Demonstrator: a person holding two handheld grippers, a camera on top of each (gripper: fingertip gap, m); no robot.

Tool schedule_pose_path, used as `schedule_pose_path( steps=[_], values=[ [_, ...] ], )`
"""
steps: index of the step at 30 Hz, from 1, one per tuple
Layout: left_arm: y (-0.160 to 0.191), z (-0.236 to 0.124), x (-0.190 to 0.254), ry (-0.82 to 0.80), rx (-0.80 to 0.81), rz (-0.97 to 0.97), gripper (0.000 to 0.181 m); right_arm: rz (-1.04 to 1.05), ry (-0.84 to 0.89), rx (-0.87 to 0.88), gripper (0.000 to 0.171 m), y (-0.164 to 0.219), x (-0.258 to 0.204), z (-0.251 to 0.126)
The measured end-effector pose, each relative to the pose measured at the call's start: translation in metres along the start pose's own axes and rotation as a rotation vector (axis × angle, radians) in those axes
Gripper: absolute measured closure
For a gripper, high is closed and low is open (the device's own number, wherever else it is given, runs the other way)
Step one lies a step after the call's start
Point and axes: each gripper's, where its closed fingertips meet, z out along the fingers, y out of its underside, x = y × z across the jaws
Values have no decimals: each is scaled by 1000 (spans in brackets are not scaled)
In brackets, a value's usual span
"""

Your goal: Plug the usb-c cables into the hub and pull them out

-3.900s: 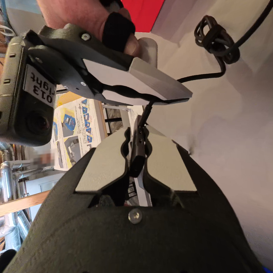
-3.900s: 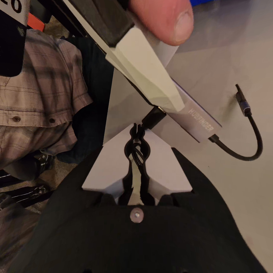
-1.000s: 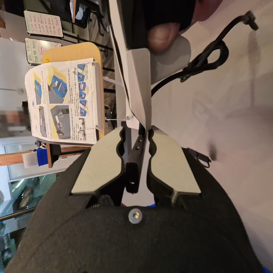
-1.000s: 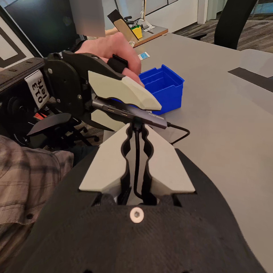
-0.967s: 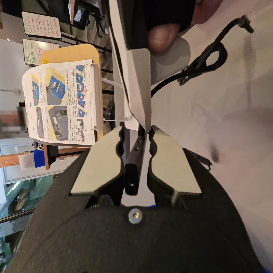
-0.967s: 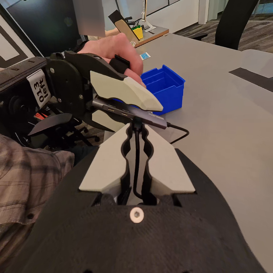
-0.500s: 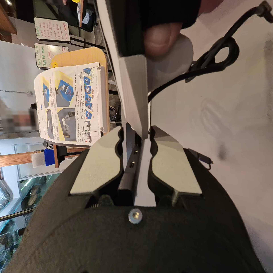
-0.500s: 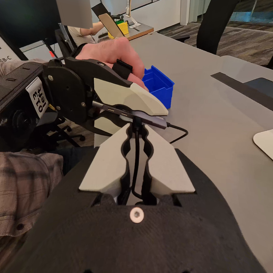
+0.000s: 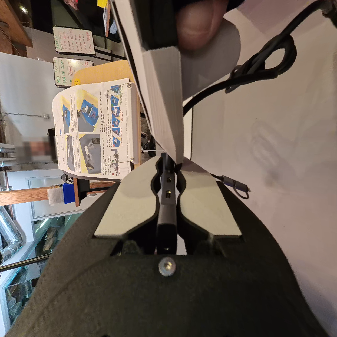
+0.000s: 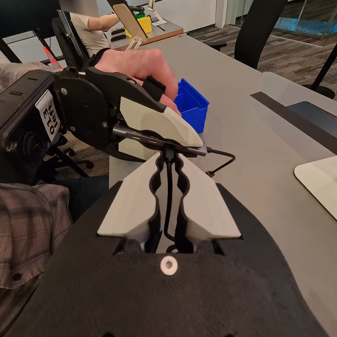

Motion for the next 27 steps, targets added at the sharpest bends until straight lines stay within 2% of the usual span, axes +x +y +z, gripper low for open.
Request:
schedule_pose_path(
  steps=[11,20,27],
  values=[
    [-5,-1,-7,-6,46,-45,170,-22,37,67,161,-10,2,-7],
    [-3,0,-12,-6,78,-148,170,20,50,161,151,-19,10,-28],
    [-11,1,-15,-18,104,-125,170,66,-5,198,141,-17,6,-20]
  ],
)
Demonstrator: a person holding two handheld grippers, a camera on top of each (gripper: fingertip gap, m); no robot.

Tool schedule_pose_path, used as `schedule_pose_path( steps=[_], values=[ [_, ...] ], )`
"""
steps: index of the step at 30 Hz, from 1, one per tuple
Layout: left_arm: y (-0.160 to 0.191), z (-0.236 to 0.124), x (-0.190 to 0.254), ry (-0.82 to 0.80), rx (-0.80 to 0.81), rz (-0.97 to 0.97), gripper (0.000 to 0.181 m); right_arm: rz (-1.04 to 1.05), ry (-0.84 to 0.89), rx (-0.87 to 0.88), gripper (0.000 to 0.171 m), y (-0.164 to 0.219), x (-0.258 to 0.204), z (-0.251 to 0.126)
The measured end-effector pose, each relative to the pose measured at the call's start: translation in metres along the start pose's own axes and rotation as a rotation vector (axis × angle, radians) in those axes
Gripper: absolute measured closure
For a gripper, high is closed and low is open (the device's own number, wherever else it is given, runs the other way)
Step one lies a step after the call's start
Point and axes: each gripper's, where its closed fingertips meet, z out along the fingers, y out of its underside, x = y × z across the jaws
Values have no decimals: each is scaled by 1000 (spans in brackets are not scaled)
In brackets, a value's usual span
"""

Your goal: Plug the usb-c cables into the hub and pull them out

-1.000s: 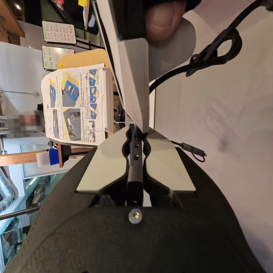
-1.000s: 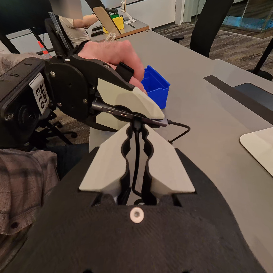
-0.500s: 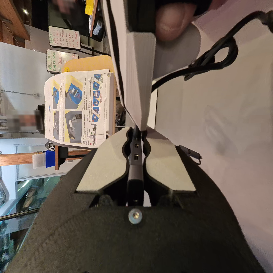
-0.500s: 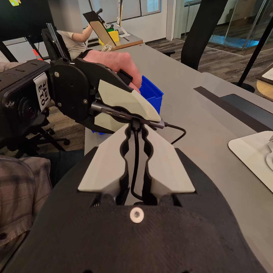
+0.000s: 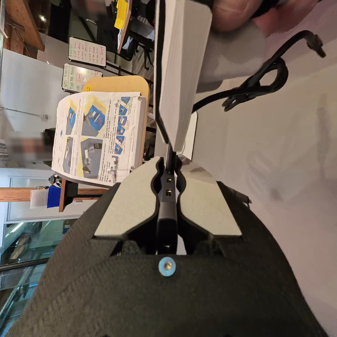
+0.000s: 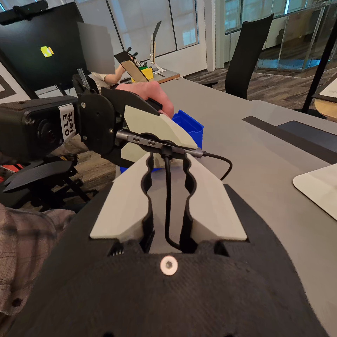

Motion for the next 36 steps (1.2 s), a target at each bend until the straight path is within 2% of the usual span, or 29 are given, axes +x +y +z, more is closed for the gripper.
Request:
schedule_pose_path(
  steps=[4,6,15,18,20,22,26,36],
  values=[
    [-6,0,-1,-22,4,49,170,36,-25,40,148,1,-1,8],
    [-8,0,-3,-46,1,75,169,44,-54,70,160,0,-5,10],
    [-4,6,-8,-75,-26,72,170,-17,99,73,161,-2,3,9],
    [-2,9,-7,-58,-52,50,147,-57,166,31,161,-3,4,8],
    [-3,9,-6,-55,-62,66,146,-59,169,21,161,-4,3,8],
    [-5,7,-10,-80,-53,82,158,-49,152,23,161,-4,1,7],
    [-3,8,-10,-70,-56,86,169,-36,139,29,161,-4,0,6],
    [-5,11,-9,-64,-53,71,169,-12,120,58,161,-5,3,3]
  ],
)
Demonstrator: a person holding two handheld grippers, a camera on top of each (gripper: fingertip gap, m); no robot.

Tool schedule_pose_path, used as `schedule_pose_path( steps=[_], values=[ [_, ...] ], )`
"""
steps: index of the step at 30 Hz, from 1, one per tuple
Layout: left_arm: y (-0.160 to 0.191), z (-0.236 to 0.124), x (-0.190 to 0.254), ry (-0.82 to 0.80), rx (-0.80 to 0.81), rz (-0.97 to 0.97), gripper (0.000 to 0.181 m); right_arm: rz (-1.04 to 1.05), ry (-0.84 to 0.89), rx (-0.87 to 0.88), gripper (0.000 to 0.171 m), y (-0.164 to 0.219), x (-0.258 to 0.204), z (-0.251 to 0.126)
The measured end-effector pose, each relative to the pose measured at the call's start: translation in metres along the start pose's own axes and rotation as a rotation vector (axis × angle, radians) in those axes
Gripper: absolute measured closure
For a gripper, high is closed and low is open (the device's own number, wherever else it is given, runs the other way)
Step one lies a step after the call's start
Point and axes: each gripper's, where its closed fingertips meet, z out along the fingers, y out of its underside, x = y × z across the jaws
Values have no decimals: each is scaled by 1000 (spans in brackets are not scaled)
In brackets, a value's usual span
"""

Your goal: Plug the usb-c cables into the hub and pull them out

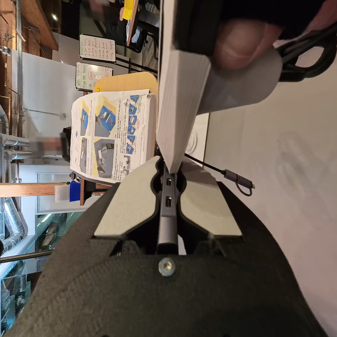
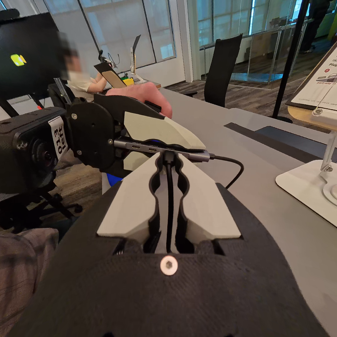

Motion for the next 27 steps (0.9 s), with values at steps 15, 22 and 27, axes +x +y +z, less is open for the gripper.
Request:
schedule_pose_path(
  steps=[15,22,27],
  values=[
    [18,20,18,47,-55,-66,169,98,-10,58,161,17,20,10],
    [20,26,21,51,-74,-50,169,133,-29,59,161,22,25,10],
    [19,26,24,56,-72,-57,169,107,-50,38,159,24,24,9]
  ],
)
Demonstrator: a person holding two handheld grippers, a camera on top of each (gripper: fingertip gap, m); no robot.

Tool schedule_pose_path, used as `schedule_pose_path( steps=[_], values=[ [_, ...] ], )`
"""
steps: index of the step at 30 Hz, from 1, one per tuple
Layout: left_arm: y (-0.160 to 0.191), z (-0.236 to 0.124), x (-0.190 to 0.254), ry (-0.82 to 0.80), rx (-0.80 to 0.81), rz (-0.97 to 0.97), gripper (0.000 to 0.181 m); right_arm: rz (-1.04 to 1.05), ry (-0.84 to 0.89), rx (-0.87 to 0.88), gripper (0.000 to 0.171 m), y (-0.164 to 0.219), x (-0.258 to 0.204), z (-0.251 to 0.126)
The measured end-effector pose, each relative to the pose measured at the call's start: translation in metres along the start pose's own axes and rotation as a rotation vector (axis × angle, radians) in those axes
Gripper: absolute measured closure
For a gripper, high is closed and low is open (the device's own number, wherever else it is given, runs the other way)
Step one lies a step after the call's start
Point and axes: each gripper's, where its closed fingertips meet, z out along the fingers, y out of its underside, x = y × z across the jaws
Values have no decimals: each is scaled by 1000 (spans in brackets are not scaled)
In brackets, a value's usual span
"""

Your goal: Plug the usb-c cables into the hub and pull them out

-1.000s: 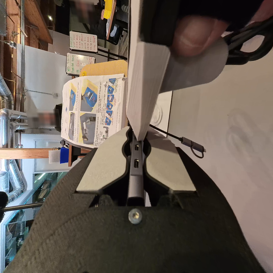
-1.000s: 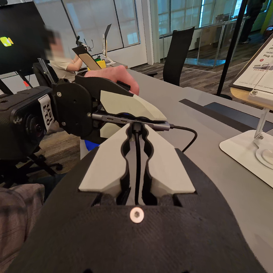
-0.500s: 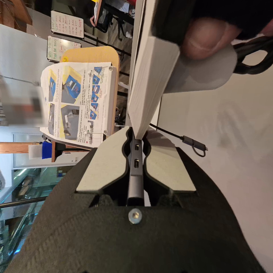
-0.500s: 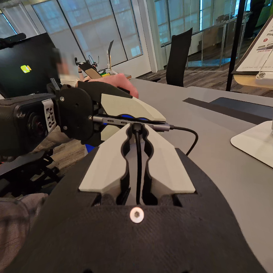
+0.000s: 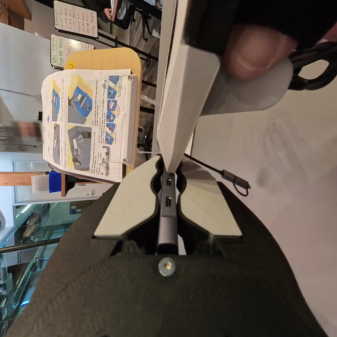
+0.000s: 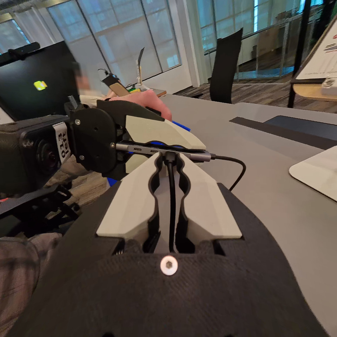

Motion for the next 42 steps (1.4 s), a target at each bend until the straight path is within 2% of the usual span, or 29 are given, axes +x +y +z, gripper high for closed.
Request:
schedule_pose_path(
  steps=[4,8,11,13,16,19,21,22,24,25,26,29,30,31,37,42],
  values=[
    [-1,-1,1,-10,19,-1,169,-17,-43,-59,152,1,-5,1],
    [-7,-4,-4,-32,91,-38,169,-114,6,-77,162,-11,-4,1],
    [-12,-5,-5,-59,145,-41,169,-228,157,-42,171,-27,-1,3],
    [-17,-7,-7,-95,196,-48,169,-348,280,-26,171,-34,-4,4],
    [-18,-12,-14,-134,255,-66,169,-433,345,-32,171,-35,-17,9],
    [-15,-18,-20,-162,271,-60,169,-428,358,-14,142,-36,-21,8],
    [-12,-23,-22,-178,271,-37,169,-394,359,9,117,-39,-21,3],
    [-11,-25,-24,-189,270,-30,169,-388,346,9,112,-38,-21,1],
    [-11,-30,-26,-205,276,-13,169,-366,320,1,93,-34,-22,0],
    [-12,-32,-27,-212,281,0,169,-354,290,-7,92,-31,-25,1],
    [-15,-34,-27,-215,290,17,168,-353,263,-13,99,-29,-28,2],
    [-21,-39,-27,-235,304,55,168,-355,209,-12,140,-26,-39,2],
    [-23,-40,-28,-244,307,55,169,-345,206,-2,142,-27,-41,2],
    [-24,-42,-29,-251,313,57,169,-339,181,-4,158,-27,-44,2],
    [-28,-47,-32,-273,335,76,169,-319,176,25,163,-31,-49,0],
    [-35,-53,-37,-297,354,69,169,-332,185,85,158,-36,-56,-5]
  ],
)
